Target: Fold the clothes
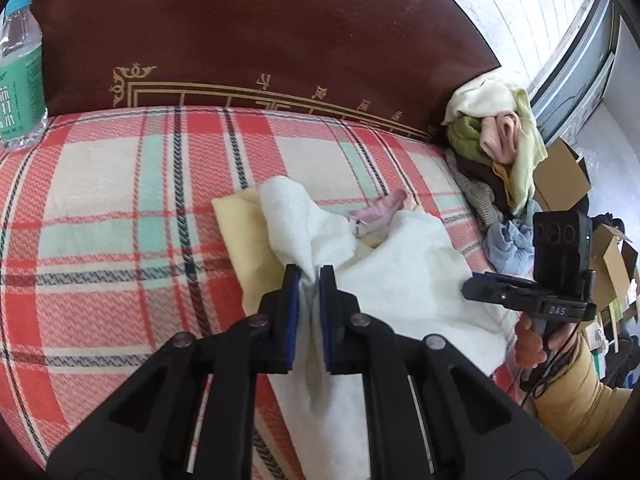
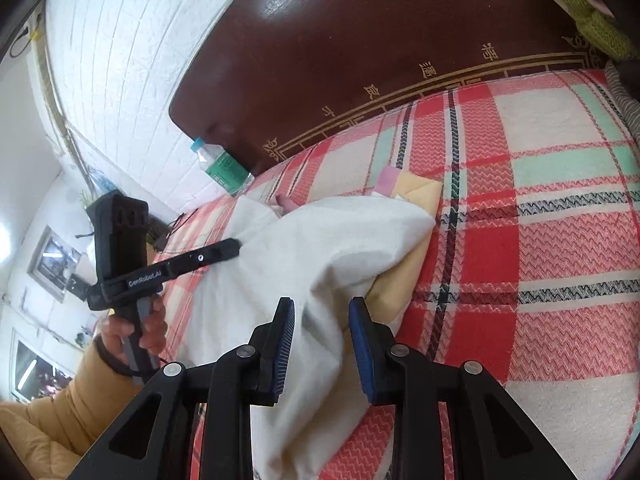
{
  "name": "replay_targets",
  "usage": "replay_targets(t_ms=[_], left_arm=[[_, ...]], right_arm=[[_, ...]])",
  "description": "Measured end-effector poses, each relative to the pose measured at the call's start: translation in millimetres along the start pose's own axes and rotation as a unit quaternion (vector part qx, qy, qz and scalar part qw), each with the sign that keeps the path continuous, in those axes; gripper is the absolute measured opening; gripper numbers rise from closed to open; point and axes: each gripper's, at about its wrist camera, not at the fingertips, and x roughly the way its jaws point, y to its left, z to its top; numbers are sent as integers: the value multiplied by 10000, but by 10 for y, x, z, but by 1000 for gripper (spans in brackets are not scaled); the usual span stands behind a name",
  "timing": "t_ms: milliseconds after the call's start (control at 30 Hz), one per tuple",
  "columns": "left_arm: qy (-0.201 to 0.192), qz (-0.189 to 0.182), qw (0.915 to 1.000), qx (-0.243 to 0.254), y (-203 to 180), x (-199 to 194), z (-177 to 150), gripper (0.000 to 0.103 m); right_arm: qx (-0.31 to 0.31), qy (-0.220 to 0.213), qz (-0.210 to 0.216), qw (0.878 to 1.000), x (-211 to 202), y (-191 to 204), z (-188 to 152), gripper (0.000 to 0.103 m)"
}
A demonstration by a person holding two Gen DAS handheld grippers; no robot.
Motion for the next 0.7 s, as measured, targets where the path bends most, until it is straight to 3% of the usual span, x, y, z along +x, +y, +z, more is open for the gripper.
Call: replay_targets(t_ms=[33, 67, 100, 133, 200, 300, 433, 500, 567, 633, 700], left_arm=[[7, -40, 10000, -14, -6, -5, 0, 27], [-21, -53, 10000, -35, -8, -24, -10, 58], [-81, -24, 9999, -88, -5, -50, -18, 74], [-145, -6, 9998, -129, -1, -80, -26, 83], [-310, -51, 9994, -112, -1, -172, -42, 82], [-433, -28, 9990, -121, 15, -292, -70, 83], [-232, -61, 9992, -305, 118, -342, -207, 83], [-71, -152, 9990, -406, 172, -360, -305, 83], [49, -306, 9984, -469, 200, -395, -421, 84], [232, -507, 9974, -459, 181, -380, -510, 87], [381, -519, 9970, -438, 145, -309, -556, 87]], right_arm=[[-61, 16, -71, 10000, 18, 20, 9, 29], [-122, 32, -141, 9998, 36, 40, 18, 29], [-173, 54, -219, 9996, 57, 56, 32, 24], [-197, 95, -318, 9993, 90, 60, 60, 8], [-271, -58, -435, 9987, 56, 81, 128, 7], [-310, -507, -272, 9979, -103, 110, 240, 7], [-83, -7, -842, 9964, 72, -87, 222, 12], [52, -45, -733, 9973, -1, -160, 129, 26], [152, -86, -540, 9984, -88, -187, 29, 49], [232, -129, -296, 9992, -182, -186, -77, 62], [202, -62, -273, 9994, -193, -158, -135, 64]])
